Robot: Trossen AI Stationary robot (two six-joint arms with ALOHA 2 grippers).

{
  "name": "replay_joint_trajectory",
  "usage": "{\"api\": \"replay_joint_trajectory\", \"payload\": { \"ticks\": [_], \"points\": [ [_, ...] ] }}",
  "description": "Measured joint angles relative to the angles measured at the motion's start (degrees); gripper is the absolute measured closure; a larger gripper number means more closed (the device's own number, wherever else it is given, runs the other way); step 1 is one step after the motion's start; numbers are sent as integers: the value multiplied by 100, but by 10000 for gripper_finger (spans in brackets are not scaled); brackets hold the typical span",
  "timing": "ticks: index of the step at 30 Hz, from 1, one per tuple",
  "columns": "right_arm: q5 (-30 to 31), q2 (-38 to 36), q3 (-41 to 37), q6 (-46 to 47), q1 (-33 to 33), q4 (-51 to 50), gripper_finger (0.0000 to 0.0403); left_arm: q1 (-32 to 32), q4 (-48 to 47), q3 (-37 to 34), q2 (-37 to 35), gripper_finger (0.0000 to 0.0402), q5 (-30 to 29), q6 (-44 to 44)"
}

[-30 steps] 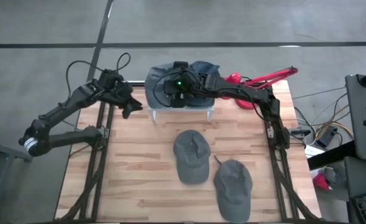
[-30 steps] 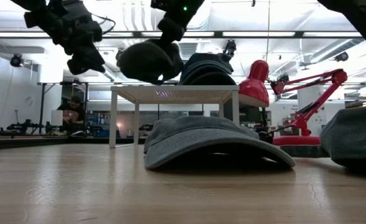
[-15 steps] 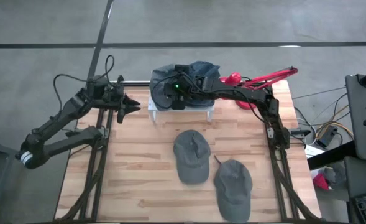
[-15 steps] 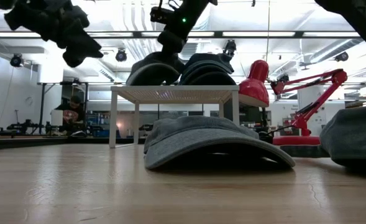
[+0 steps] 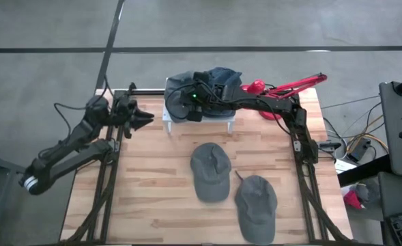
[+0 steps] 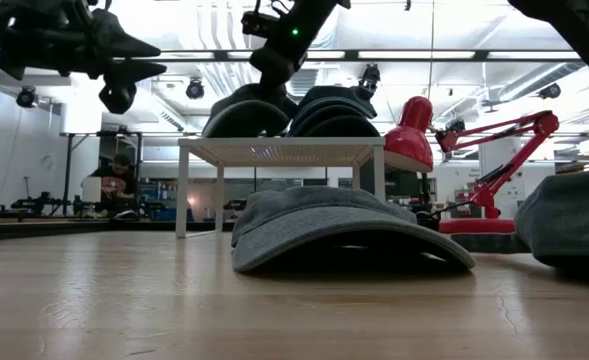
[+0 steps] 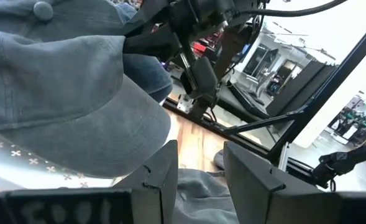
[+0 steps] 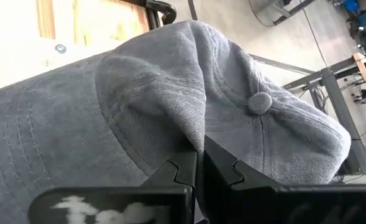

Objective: Pick & Place hat
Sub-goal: Put the top right gray cap on the shelf

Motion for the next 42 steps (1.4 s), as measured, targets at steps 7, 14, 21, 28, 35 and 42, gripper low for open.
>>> {"api": "replay_joint_trajectory", "payload": {
  "ticks": [7, 14, 21, 28, 35, 42],
  "points": [
    [69, 0, 3, 429, 21, 170, 395, 0, 19, -46, -172, 278, -4, -97],
    [295, 0, 7, 660, 21, -17, 395, 0, 26, -30, -172, 278, -11, -101],
    [291, -9, -23, 736, 29, -243, 394, 0, 26, -30, -172, 278, 29, -88],
    [278, -9, -26, 734, 73, -245, 394, 0, 22, -32, -172, 278, 98, -86],
    [275, -9, -4, 688, 98, -231, 394, 0, 19, -36, -171, 278, 99, -82],
    [280, -9, -2, 710, 84, 57, 394, 0, 15, -36, -169, 277, 99, -87]
  ]
}}
